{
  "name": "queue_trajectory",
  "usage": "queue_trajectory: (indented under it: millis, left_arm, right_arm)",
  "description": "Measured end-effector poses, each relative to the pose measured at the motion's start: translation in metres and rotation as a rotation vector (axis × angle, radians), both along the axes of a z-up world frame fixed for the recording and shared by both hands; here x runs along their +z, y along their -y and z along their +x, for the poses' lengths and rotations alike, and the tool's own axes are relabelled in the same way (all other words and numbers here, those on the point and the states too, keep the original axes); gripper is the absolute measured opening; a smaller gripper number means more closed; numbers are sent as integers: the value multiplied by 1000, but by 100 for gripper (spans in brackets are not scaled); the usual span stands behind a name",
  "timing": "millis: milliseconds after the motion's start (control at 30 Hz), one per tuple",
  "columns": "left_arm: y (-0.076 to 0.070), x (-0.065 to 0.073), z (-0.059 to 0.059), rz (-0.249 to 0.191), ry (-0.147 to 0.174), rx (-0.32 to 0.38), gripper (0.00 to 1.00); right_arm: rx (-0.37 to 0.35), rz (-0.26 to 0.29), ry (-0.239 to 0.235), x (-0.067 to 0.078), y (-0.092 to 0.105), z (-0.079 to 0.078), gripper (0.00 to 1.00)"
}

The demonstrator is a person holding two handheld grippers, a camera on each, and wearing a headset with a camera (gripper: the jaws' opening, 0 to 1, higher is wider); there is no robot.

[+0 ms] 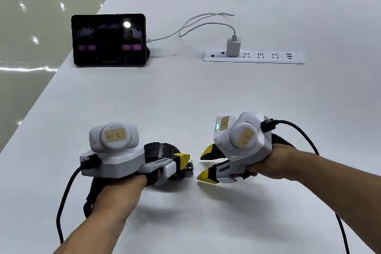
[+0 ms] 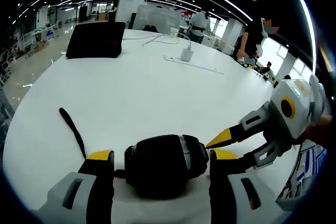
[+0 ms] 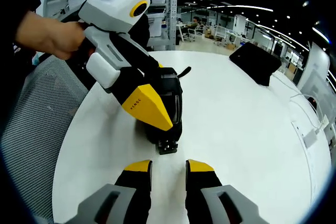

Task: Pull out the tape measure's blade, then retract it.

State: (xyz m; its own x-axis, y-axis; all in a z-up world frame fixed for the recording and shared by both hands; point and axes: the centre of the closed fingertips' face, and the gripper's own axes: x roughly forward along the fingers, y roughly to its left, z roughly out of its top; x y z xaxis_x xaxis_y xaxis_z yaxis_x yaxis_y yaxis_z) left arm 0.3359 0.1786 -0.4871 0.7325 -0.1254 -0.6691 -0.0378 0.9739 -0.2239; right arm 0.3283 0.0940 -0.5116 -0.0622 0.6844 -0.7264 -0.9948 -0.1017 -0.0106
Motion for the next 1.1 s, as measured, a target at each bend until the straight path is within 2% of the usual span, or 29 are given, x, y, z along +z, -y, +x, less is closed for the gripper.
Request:
queue_trajectory:
  millis: [467,633,867,1100]
  left_arm:
    - [6,3,-13,23,9,-68,75]
    - [8,4,-19,37,18,-101,76]
    - [8,4,-26,53,12,-133,77]
    - [7,5,-33,68,19,-172,79]
  right_arm:
    - [-72,9,6,8,23,3,28]
    - [-106,19,4,11,32,2,31]
    - [-151,35,1,14,43,0,32]
    - [-200,59,0,20,53,-2,35]
